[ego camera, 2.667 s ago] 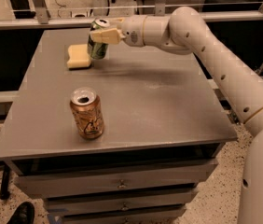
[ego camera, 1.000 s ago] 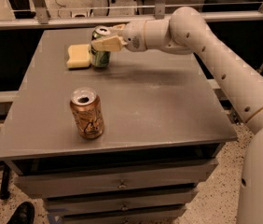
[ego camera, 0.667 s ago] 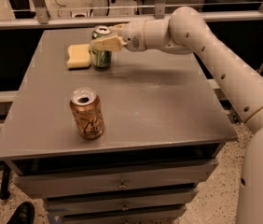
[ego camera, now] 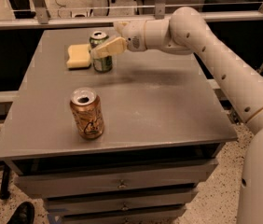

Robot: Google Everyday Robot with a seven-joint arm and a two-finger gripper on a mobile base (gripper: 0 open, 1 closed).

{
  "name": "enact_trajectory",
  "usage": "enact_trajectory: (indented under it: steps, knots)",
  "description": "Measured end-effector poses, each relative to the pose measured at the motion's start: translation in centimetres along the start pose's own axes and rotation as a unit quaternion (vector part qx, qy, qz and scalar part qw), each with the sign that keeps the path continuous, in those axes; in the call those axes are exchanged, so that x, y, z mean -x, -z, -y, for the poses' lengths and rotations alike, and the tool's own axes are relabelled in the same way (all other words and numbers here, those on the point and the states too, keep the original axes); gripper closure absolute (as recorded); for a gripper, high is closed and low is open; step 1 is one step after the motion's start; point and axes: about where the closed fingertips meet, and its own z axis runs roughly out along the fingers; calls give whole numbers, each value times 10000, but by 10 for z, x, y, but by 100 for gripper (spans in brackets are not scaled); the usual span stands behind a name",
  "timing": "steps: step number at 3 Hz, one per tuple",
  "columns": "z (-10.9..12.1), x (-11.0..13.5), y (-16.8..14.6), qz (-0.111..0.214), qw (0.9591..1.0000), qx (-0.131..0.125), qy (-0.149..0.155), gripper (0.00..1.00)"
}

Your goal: Move green can near sponge

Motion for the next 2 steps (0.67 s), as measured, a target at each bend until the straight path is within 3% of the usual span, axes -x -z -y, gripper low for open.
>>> enact_trajectory:
  steps: [1,2]
  knots:
    - [8,-5,23,79,9994,-317,-76,0]
    - [27,-18,78,101,9946,-1030,-106,0]
